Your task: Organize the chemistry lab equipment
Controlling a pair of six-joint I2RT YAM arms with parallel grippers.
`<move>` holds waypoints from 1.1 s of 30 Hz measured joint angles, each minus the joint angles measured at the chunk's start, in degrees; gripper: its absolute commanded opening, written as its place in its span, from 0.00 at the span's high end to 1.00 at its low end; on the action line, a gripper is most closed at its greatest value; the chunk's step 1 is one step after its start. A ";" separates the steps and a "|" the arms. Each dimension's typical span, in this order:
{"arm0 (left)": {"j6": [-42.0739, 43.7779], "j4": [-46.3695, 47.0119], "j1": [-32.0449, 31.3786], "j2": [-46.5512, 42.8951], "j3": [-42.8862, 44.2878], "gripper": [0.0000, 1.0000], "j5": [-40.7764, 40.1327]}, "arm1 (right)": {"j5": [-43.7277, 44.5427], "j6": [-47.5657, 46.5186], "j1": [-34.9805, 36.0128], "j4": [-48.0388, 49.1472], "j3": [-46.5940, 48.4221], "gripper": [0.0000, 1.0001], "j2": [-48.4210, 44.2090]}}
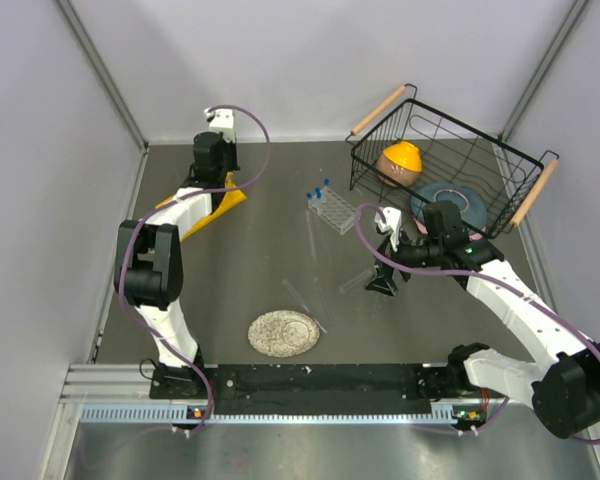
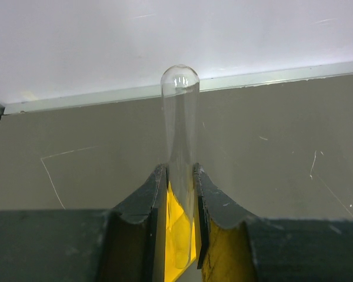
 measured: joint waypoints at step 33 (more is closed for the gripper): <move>-42.05 9.09 -6.78 -47.04 -37.70 0.96 31.85 | -11.34 13.44 2.54 12.13 0.44 0.01 1.88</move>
